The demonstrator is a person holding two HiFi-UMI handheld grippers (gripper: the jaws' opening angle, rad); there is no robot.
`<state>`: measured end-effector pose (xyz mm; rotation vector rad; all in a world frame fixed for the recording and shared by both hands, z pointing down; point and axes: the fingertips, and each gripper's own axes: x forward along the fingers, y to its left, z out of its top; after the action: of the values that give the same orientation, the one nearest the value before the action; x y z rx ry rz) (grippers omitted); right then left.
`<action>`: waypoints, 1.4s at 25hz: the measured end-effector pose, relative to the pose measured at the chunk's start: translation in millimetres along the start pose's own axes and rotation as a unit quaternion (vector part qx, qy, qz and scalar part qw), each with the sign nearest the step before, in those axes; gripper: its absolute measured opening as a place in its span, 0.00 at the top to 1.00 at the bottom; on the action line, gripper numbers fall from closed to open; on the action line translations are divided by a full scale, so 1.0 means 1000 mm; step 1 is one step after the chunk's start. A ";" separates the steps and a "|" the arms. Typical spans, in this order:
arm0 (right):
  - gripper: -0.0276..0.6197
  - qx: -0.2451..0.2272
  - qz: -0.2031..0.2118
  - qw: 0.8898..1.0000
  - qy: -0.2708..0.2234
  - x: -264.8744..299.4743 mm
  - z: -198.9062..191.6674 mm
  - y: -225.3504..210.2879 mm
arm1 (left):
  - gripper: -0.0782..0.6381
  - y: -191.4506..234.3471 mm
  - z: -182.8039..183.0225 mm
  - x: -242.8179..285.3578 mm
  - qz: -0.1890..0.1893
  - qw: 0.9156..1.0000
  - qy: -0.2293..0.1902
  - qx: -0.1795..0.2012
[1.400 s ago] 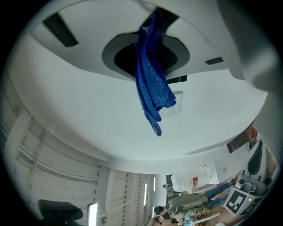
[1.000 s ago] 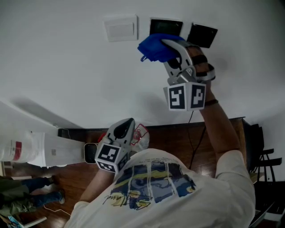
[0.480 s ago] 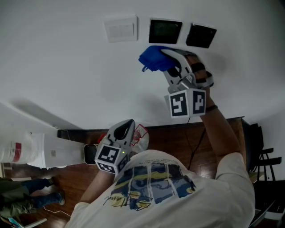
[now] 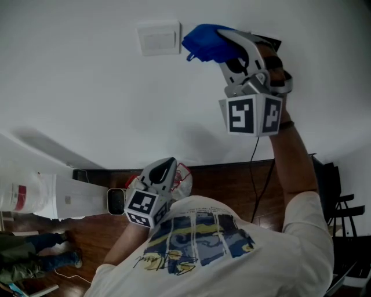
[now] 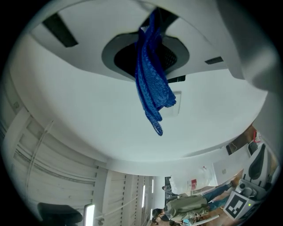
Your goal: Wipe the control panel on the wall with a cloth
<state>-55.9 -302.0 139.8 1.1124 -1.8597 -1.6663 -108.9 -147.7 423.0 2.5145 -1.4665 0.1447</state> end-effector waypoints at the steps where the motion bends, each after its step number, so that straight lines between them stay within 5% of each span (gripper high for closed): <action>1: 0.82 -0.001 0.005 1.000 0.002 0.001 -0.002 0.005 | 0.89 0.000 0.001 -0.001 0.000 1.000 0.001 0.000; 19: 0.82 0.025 0.109 0.993 0.033 -0.005 -0.033 0.125 | 0.89 0.001 0.001 -0.004 0.002 1.000 -0.001 0.004; 28: 0.82 0.021 0.054 0.998 0.011 -0.035 -0.021 0.058 | 0.89 0.002 0.001 -0.003 0.001 1.000 0.000 -0.004; 35: 0.82 -0.003 -0.010 0.999 0.031 -0.056 -0.058 -0.018 | 0.89 -0.011 0.000 0.010 -0.016 1.000 0.005 0.000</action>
<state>26.2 -295.5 146.0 1.1697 -1.8094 -1.6296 -93.9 -151.1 423.5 2.5330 -1.4217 0.1510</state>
